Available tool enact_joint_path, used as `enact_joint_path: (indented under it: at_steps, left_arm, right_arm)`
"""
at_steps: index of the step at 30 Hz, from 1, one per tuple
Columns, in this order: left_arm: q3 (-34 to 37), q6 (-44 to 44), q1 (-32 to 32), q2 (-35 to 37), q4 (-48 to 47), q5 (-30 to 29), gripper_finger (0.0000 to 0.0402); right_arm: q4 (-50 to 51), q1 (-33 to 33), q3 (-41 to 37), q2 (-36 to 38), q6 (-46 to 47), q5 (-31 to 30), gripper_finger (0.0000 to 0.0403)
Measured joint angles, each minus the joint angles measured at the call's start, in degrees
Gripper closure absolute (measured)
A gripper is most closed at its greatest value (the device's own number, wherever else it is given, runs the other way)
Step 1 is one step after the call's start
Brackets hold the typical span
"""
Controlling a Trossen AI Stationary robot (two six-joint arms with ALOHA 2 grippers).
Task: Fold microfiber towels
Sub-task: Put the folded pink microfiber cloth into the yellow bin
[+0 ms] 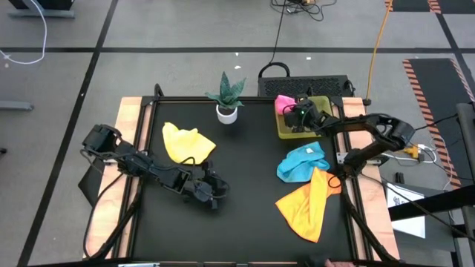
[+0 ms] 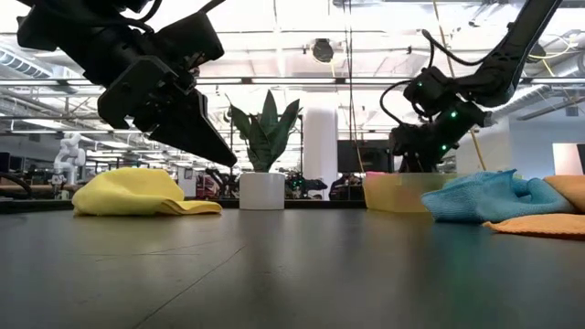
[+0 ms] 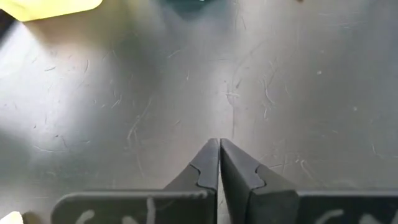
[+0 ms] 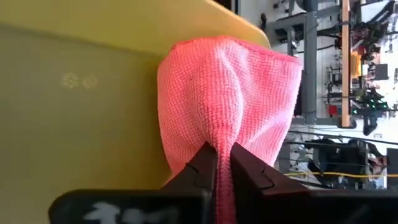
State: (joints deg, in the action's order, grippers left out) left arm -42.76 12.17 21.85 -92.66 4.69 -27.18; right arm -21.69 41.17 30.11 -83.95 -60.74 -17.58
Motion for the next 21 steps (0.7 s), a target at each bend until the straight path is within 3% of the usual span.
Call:
enact_joint_path:
  at_steps: [7, 12, 21]
  left_arm:
    - [0.0, -0.6, 0.0, 0.0, 0.0, 0.1, 0.0398]
    - [0.0, -0.9, 0.0, 0.0, 0.0, 0.2, 0.0383]
    - [0.0, -1.5, 0.0, 0.0, -0.1, 0.2, 0.0398]
  right_arm:
    - [10.8, -0.4, 0.0, 3.5, 0.9, 6.3, 0.0376]
    - [10.8, -0.4, 0.0, 3.6, 1.5, 7.2, 0.0368]
    - [16.8, -3.2, 1.4, 6.4, 7.2, 4.9, 0.0275]
